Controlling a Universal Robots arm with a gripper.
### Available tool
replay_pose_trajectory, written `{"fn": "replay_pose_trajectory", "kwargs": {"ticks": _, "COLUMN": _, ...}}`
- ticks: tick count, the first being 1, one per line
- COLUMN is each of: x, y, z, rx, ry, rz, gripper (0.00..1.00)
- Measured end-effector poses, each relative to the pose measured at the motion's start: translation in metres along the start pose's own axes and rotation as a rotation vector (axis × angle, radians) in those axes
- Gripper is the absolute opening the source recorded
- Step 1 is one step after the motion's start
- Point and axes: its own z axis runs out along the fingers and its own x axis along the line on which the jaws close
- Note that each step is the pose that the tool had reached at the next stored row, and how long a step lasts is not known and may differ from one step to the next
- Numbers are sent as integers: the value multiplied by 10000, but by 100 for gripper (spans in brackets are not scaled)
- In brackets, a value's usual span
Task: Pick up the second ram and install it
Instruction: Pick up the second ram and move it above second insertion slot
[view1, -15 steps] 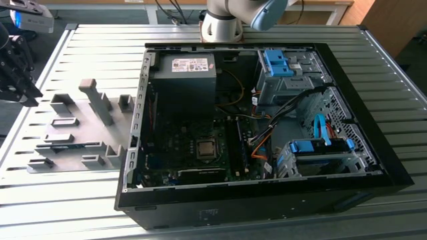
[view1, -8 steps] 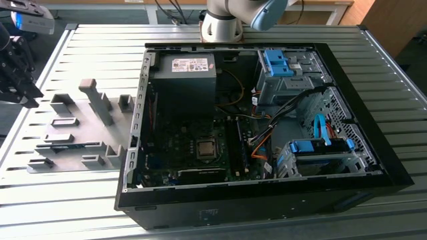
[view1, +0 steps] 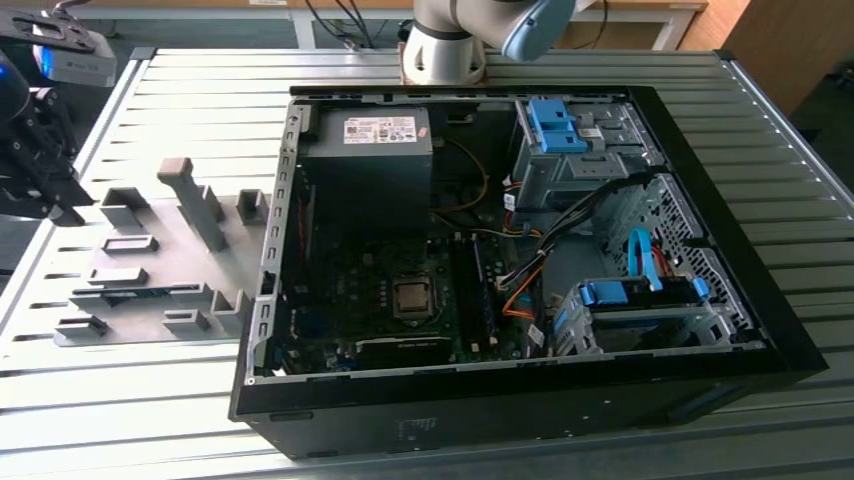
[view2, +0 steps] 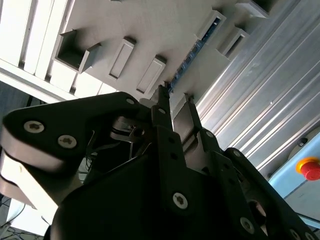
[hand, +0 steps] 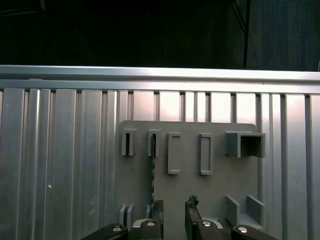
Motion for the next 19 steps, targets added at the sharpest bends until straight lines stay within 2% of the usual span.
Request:
{"fn": "replay_pose_trajectory", "kwargs": {"ticks": 9, "x": 7, "y": -1, "z": 7, "rx": 0, "ry": 0, "rz": 0, "gripper": 32}}
{"fn": "replay_pose_trajectory", "kwargs": {"ticks": 10, "x": 8, "y": 0, "z": 7, "rx": -1, "ry": 1, "rz": 0, "gripper": 38}}
{"fn": "replay_pose_trajectory", "kwargs": {"ticks": 12, "x": 9, "y": -1, "z": 12, "rx": 0, "ry": 0, "rz": 0, "gripper": 38}}
{"fn": "replay_pose_trajectory", "kwargs": {"ticks": 19, "x": 38, "y": -2, "z": 71, "rx": -1, "ry": 0, "rz": 0, "gripper": 38}}
